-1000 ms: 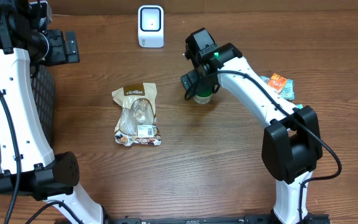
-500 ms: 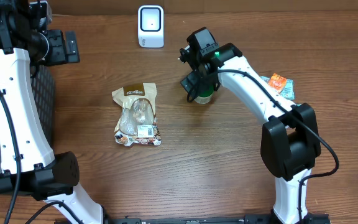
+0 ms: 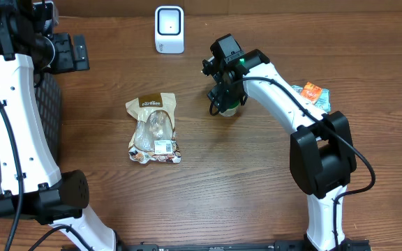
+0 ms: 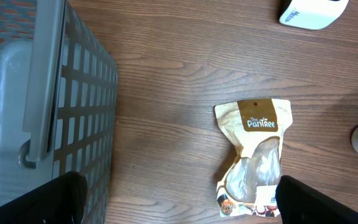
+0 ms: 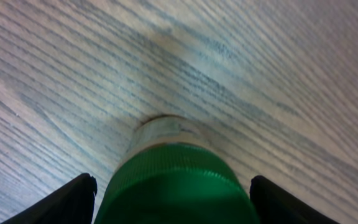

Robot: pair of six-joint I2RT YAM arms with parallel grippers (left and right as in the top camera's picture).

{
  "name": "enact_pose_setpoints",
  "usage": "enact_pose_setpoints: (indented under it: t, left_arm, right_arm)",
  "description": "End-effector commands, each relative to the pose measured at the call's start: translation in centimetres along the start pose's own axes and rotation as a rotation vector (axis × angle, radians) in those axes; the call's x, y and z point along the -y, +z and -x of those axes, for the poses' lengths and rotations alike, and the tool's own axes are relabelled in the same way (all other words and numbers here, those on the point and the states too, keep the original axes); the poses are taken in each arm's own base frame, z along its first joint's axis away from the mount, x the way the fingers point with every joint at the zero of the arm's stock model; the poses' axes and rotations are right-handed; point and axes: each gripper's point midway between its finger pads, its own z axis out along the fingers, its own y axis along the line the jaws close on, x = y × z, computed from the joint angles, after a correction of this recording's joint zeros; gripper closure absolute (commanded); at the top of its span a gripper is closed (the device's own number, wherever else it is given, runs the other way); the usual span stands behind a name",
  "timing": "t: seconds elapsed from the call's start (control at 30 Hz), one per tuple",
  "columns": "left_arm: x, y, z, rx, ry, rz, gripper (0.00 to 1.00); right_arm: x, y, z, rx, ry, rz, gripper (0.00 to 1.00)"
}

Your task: Scan the item barcode

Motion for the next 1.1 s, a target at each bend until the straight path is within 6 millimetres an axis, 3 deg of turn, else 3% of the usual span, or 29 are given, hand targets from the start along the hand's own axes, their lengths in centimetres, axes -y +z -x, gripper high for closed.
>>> enact_pose_setpoints:
  t: [0.0, 0.27, 0.37, 0.67, 0.8, 0.9, 1.07]
  left_arm:
    - [-0.2, 0.1, 0.0, -0.001, 0.017, 0.008, 0.0]
    - [-0.2, 0.1, 0.0, -0.001, 0.017, 0.008, 0.0]
    - [-0.2, 0.1, 0.0, -0.001, 0.017, 0.008, 0.0]
    - [-0.2, 0.1, 0.0, -0.001, 0.017, 0.008, 0.0]
    - [-0.2, 0.1, 0.0, -0.001, 0.017, 0.008, 0.0]
    - [-0.2, 0.1, 0.0, -0.001, 0.017, 0.008, 0.0]
    - [-0.2, 0.1, 0.0, -0.001, 0.017, 0.008, 0.01]
  right_arm:
    - [-0.1, 0.1, -0.2, -0.011, 0.044, 0.011, 0.23]
    - [-0.3, 0.1, -1.1, -0.051, 0.202, 0.016, 0.41]
    - [-0.3, 0.1, -1.1, -0.05, 0.349, 0.012, 0.4]
    - [-1.2, 0.0, -0.6, -0.065, 1.206, 0.051, 0.46]
    - [-1.7, 0.0, -0.5, -0.087, 1.442, 0.071, 0.46]
    - [-1.7, 0.0, -0.5, -0.089, 1.492, 0.068, 0.32]
    - [-1.0, 0.1, -0.8, -0.071, 1.476, 0.022, 0.2]
